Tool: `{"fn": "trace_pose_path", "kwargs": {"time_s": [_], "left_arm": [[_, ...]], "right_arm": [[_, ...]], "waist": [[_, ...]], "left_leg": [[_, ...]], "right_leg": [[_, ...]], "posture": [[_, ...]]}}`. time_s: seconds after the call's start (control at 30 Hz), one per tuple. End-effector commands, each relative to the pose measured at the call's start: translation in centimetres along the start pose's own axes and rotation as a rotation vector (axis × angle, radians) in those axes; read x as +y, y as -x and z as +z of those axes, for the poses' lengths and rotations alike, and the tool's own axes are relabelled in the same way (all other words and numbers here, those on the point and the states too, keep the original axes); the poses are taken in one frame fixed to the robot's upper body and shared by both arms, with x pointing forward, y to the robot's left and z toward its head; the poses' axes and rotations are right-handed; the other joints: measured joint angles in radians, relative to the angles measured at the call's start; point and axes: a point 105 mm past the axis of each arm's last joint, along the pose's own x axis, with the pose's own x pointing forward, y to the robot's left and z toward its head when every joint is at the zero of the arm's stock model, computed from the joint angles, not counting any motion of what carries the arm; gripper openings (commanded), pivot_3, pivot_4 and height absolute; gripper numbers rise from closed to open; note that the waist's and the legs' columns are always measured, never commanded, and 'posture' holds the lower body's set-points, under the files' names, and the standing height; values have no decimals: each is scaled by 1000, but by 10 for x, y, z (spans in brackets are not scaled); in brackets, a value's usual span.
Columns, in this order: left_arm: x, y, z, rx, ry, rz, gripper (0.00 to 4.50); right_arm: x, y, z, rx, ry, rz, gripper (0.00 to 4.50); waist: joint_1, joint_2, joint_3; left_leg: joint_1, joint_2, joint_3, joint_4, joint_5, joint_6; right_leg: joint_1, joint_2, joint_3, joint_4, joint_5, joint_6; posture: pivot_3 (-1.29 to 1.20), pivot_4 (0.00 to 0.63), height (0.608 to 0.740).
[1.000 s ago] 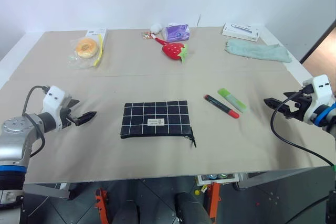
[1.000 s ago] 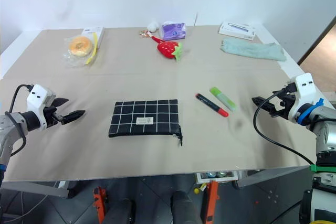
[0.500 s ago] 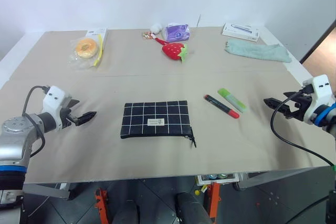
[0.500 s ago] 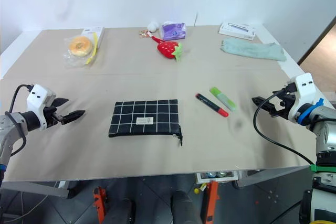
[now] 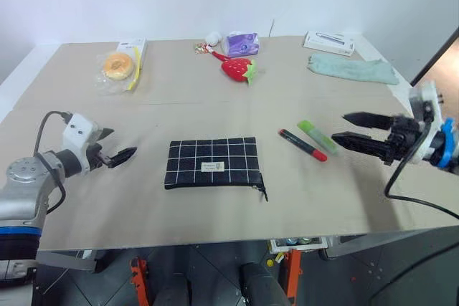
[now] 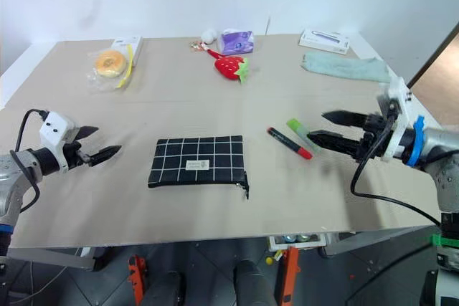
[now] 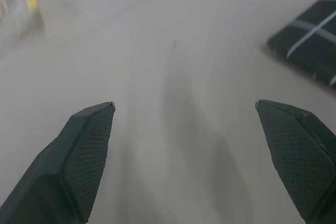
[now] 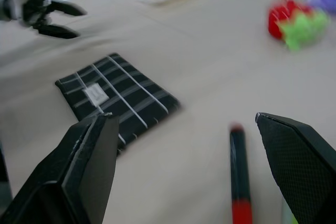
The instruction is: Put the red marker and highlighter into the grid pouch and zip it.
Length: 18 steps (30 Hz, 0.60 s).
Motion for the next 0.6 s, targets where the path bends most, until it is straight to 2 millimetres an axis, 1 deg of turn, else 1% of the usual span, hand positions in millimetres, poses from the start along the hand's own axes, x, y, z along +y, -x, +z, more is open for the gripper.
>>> {"fn": "trace_pose_path", "kwargs": {"time_s": [0.03,0.07,0.1,0.17,0.2,0.23,0.27,0.3,0.4,0.43,0.47,0.5,0.57,0.6], "left_arm": [[8,-3,16,-72,-58,35,4437],[5,-5,19,-90,-54,26,4437],[3,-7,21,-101,-48,16,4437],[-2,-11,20,-102,-50,-7,4500],[-3,-11,20,-102,-52,-13,4500],[-4,-12,20,-103,-52,-17,4500],[-4,-11,19,-103,-52,-19,4500],[-5,-11,19,-101,-60,-22,4500],[-5,-11,20,-100,-105,-29,4500],[-5,-11,20,-97,-130,-32,4500],[-6,-10,20,-95,-147,-35,4500],[-7,-10,19,-86,-189,-42,4500],[-8,-10,19,-85,-286,-42,4500],[-8,-11,20,-90,-312,-40,4500]], "right_arm": [[31,-41,11,-19,55,106,4500],[40,-56,9,-24,62,125,4500],[45,-67,6,-24,70,130,4500],[46,-91,2,-32,72,80,3978],[45,-102,-4,-34,56,50,3830],[43,-111,-11,-28,41,21,3472],[42,-116,-16,-22,31,4,2871],[41,-123,-21,-23,14,-31,2561],[45,-142,-32,-21,-32,-85,1066],[46,-148,-41,-2,-60,-108,585],[47,-151,-47,12,-79,-126,211],[48,-154,-60,50,-100,-148,99],[57,-159,-90,156,-143,-155,99],[61,-160,-100,191,-154,-151,99]], "waist": [[-2,-2,-1],[-1,-2,-1],[-1,-2,-1],[0,-2,-1],[-1,-2,-1],[-1,-2,-1],[0,-2,-1],[1,-2,-1],[2,-2,-1],[3,-2,-1],[3,-3,-2],[3,-3,-2],[4,-3,-2],[5,-3,-2]], "left_leg": [[1,0,0,0,0,0],[1,1,0,0,0,0],[1,2,0,0,0,0],[0,2,0,0,1,0],[0,2,0,0,1,0],[0,2,0,0,1,0],[-1,1,0,0,1,0],[-1,2,0,0,1,0],[-2,1,0,-1,1,0],[-2,1,0,-1,1,0],[-2,1,0,-1,1,0],[-2,1,0,-1,1,1],[-2,1,0,-2,1,1],[-2,1,0,-2,1,1]], "right_leg": [[0,0,0,0,1,0],[0,1,0,0,2,-1],[0,2,0,0,2,-1],[-1,2,0,1,2,-1],[-1,2,0,1,2,-1],[-2,2,0,1,3,-1],[-2,2,0,1,3,-2],[-2,2,0,1,3,-2],[-3,1,0,1,4,-6],[-3,1,0,1,4,-6],[-3,1,0,1,4,-6],[-3,1,-1,1,4,-7],[-3,1,-1,1,4,-7],[-3,1,-1,1,4,-7]], "posture": [[0,150,740],[0,150,740],[0,150,740],[0,150,740],[0,150,740],[0,150,740],[0,150,740],[0,150,740],[0,150,740],[0,150,740],[0,150,740],[0,150,740],[0,150,740],[0,150,740]]}}
